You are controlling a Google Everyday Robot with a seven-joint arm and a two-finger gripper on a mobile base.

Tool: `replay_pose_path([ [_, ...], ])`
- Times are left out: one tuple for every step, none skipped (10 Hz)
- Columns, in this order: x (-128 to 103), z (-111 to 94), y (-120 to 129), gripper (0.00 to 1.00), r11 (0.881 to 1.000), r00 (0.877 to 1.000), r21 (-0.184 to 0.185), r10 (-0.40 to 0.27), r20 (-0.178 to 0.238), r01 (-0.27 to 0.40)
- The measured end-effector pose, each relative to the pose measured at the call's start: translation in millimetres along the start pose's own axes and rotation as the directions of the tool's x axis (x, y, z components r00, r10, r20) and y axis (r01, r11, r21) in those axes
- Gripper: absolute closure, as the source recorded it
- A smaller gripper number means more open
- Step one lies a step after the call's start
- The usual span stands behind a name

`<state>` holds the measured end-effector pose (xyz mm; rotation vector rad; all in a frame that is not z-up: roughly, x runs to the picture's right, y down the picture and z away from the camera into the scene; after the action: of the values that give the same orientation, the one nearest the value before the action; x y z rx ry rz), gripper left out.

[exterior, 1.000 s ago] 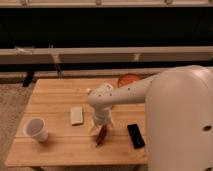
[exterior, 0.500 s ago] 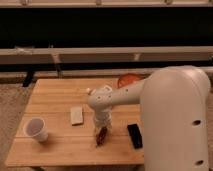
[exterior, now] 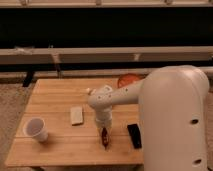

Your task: Place the pepper in the ceramic bowl

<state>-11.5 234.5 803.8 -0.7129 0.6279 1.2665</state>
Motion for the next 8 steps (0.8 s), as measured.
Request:
replay_pose_path([
  [0.5, -4.0, -1.7, 1.0, 1.0, 1.0, 0.004, -0.001, 0.004, 0.001],
  [0.8, -8.0, -2.7, 1.0, 1.0, 1.0, 0.009, -0.003, 0.008, 0.002],
  [1.1, -12.8, -2.7, 1.0, 1.0, 1.0, 0.014, -0.007, 0.014, 0.007],
  [1.4, -18.3, -2.4, 1.0, 1.0, 1.0, 0.017, -0.012, 0.021, 0.012],
  [2.0, -31.6, -1.4, 1.0, 1.0, 0.999, 0.017, -0.019, 0.034, 0.019],
  [1.9, -44.8, -1.0, 1.0, 1.0, 0.999, 0.016, -0.024, 0.048, 0.023],
  [1.8, -55.8, -0.7, 1.0, 1.0, 0.998, 0.012, -0.028, 0.059, 0.027],
  [1.6, -73.9, -0.3, 1.0, 0.999, 0.996, 0.007, -0.035, 0.077, 0.035],
])
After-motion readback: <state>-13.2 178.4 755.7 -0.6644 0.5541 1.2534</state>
